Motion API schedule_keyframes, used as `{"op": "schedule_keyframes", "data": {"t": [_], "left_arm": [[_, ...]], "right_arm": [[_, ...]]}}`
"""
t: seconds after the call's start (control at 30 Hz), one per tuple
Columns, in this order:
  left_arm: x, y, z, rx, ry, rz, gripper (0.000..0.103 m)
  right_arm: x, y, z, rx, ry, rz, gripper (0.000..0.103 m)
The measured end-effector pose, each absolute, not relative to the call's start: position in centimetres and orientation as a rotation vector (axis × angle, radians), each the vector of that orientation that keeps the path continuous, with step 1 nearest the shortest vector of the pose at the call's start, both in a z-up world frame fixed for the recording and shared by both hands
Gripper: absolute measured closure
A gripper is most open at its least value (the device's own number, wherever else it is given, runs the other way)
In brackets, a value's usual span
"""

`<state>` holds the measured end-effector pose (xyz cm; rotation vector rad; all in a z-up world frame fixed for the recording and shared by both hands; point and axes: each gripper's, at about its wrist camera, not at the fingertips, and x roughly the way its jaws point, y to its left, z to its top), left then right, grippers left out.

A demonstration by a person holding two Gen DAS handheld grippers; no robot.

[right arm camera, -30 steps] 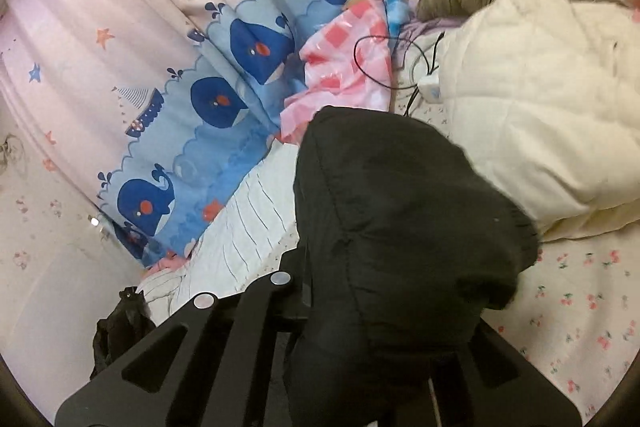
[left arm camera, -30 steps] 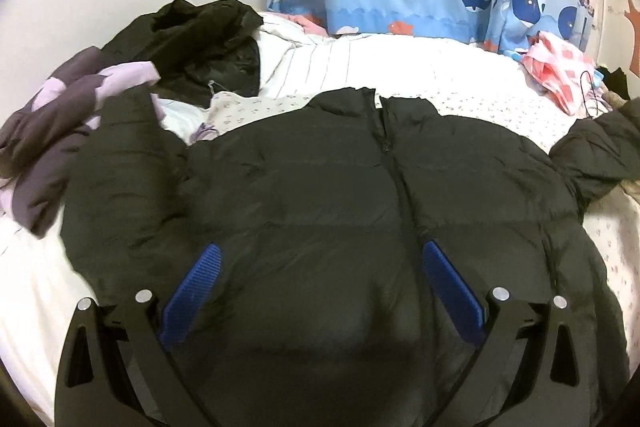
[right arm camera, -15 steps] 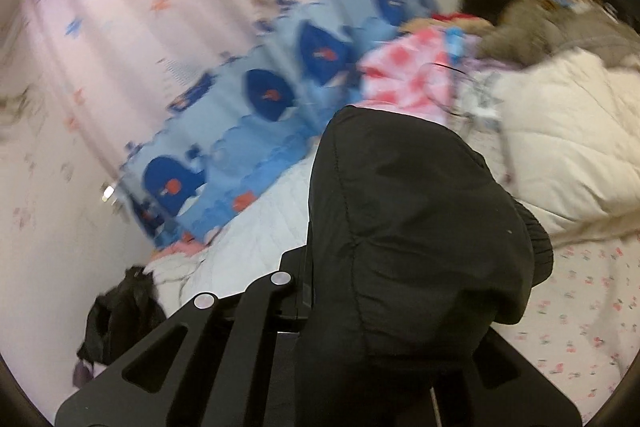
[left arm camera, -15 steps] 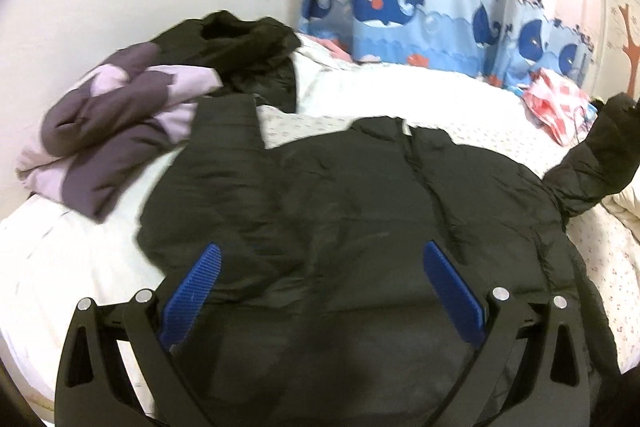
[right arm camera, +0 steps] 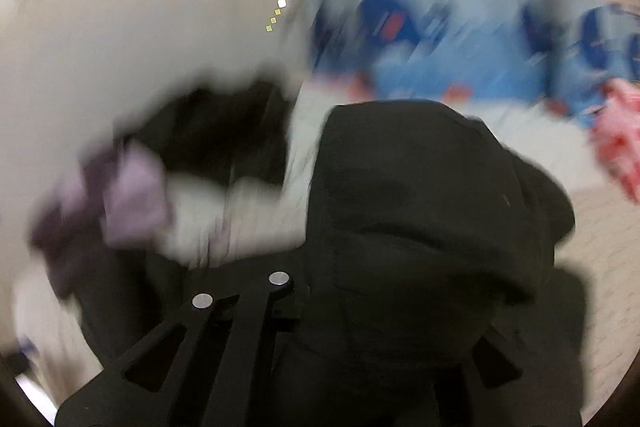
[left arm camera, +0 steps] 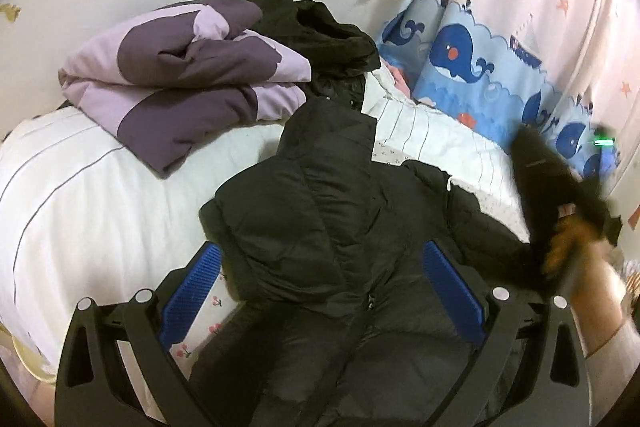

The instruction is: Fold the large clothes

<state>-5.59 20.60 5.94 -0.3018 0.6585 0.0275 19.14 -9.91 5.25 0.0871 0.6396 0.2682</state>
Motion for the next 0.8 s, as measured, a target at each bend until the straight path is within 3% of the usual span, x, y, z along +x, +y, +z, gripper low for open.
{"op": "schedule_keyframes", "data": {"t": [0.07,0.13,0.17,0.23,0.3,0.37,0.4,0.43,0.5,0.57,0.67,0.8], "left_arm": [[-5.7,20.0,5.8,-0.277,0.662,0.031,0.006],[-5.9,19.8,5.9,-0.27,0.667,0.004,0.006],[-6.0,19.7,6.0,-0.268,0.665,-0.005,0.006],[-6.3,19.7,6.2,-0.258,0.654,-0.001,0.006],[-6.5,19.6,6.6,-0.25,0.648,-0.001,0.006],[-6.6,19.6,6.8,-0.247,0.645,-0.008,0.006],[-6.6,19.6,6.8,-0.249,0.643,-0.01,0.006],[-6.7,19.7,6.9,-0.254,0.641,-0.012,0.006],[-6.6,19.7,6.8,-0.25,0.646,-0.009,0.006],[-6.5,19.8,6.5,-0.232,0.662,0.007,0.006],[-6.4,20.4,6.2,-0.24,0.685,0.028,0.006],[-6.3,21.5,6.0,-0.288,0.703,0.05,0.006]], "right_arm": [[20.1,-5.1,-0.5,0.018,0.81,0.299,0.08],[20.3,-0.7,-6.2,-0.045,1.011,0.315,0.055],[19.8,0.5,-6.8,-0.094,0.983,0.292,0.052],[18.7,2.5,-6.1,-0.158,0.928,0.304,0.035],[18.3,3.7,-4.3,-0.167,0.923,0.34,0.034],[16.8,2.8,-1.7,-0.115,0.804,0.369,0.03],[16.6,2.9,-0.9,-0.098,0.781,0.377,0.018],[16.7,3.3,-0.9,-0.108,0.823,0.394,0.015],[17.4,4.3,-1.4,-0.154,0.98,0.46,0.019],[15.8,3.2,1.0,-0.148,0.889,0.458,0.02],[12.0,-2.3,5.4,-0.03,0.77,0.441,0.018],[8.6,-15.3,7.0,0.152,0.712,0.275,0.009]]}}
